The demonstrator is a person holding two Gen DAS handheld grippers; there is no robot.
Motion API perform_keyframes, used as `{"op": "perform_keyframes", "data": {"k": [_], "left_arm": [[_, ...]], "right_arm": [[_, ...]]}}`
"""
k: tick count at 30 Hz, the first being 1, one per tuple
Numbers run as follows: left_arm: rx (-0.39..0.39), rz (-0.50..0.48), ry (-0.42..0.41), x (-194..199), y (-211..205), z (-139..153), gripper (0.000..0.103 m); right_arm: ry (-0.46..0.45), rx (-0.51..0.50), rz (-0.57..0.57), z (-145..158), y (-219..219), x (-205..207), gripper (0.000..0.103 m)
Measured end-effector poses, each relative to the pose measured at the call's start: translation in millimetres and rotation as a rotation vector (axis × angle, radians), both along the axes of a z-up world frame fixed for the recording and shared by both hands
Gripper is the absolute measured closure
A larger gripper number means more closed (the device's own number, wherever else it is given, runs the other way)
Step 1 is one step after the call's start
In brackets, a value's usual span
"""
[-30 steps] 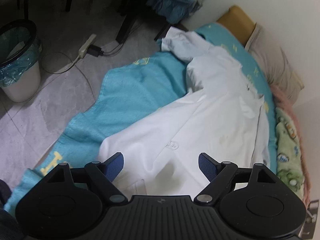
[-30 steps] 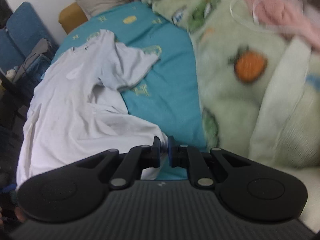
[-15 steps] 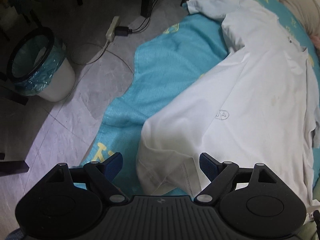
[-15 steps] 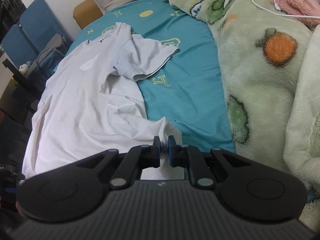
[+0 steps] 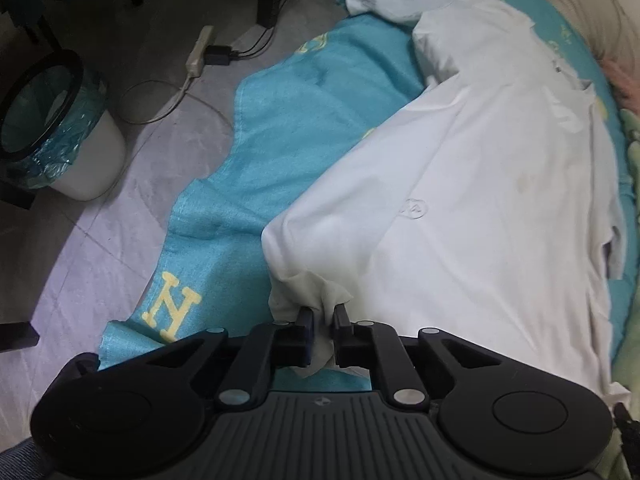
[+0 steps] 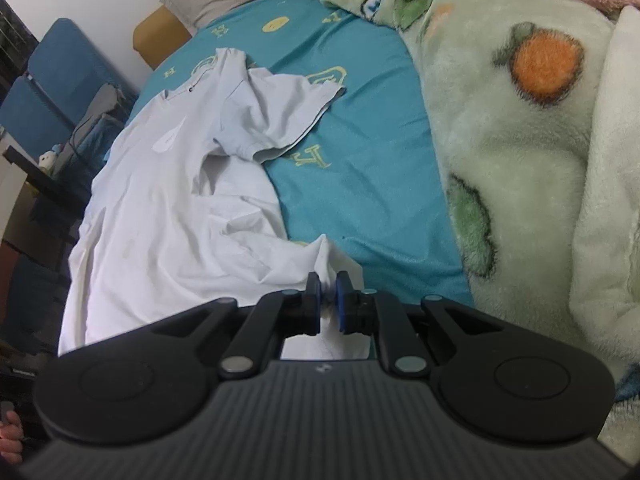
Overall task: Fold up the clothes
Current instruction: 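Grasp the shirt hem with the right gripper while the left gripper grasps the hem too, then pull the hem straight with both grippers and open them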
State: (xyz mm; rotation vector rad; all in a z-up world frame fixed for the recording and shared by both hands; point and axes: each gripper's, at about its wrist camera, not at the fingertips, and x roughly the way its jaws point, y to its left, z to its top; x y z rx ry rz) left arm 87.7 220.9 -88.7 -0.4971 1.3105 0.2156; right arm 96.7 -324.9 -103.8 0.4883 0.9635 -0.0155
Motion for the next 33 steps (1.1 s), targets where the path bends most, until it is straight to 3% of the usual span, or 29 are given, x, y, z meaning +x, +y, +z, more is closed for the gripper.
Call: {"op": "perform_keyframes", "data": {"k": [3, 7, 11, 13, 15, 19, 22, 25, 26, 29, 33], "left_arm": [[-0.073, 0.017, -0.083, -2, 16, 26, 0.096], [-0.272, 0.076, -0.2, 1, 53, 70, 0.096], [-0.311, 0.082, -0.231, -14, 83, 87, 0.096], [-0.331, 0.085, -0.247, -21, 97, 96, 0.096], [-0.336, 0.084, -0.246, -29, 111, 100, 0.096], [-0.201, 0.015, -0.076, -39, 129, 59, 0.096], [-0.118, -0.049, -0.109, -40, 114, 65, 0.096], [-0.034, -0.113, -0.143, -41, 99, 71, 0.095], [-0.006, -0.134, -0.154, -41, 94, 73, 0.089], [0.077, -0.198, -0.187, -42, 78, 80, 0.053], [0.19, -0.283, -0.231, -43, 58, 88, 0.03]], "right_arm": [[0.022, 0.036, -0.007, 6, -7, 3, 0.092], [-0.011, 0.15, -0.053, 39, -26, 7, 0.093], [-0.118, 0.25, -0.084, 87, -44, 3, 0.093], [-0.117, 0.207, -0.061, 98, -46, -4, 0.093], [-0.047, 0.132, -0.005, 91, -41, -13, 0.093], [0.143, -0.013, 0.155, 53, -18, -30, 0.093], [0.236, -0.097, 0.237, 31, 4, -34, 0.093], [0.24, -0.133, 0.263, 32, 16, -31, 0.091], [0.238, -0.13, 0.256, 34, 17, -31, 0.091], [0.221, -0.117, 0.231, 40, 19, -34, 0.086], [0.138, -0.121, 0.188, 56, 16, -40, 0.03]]}}
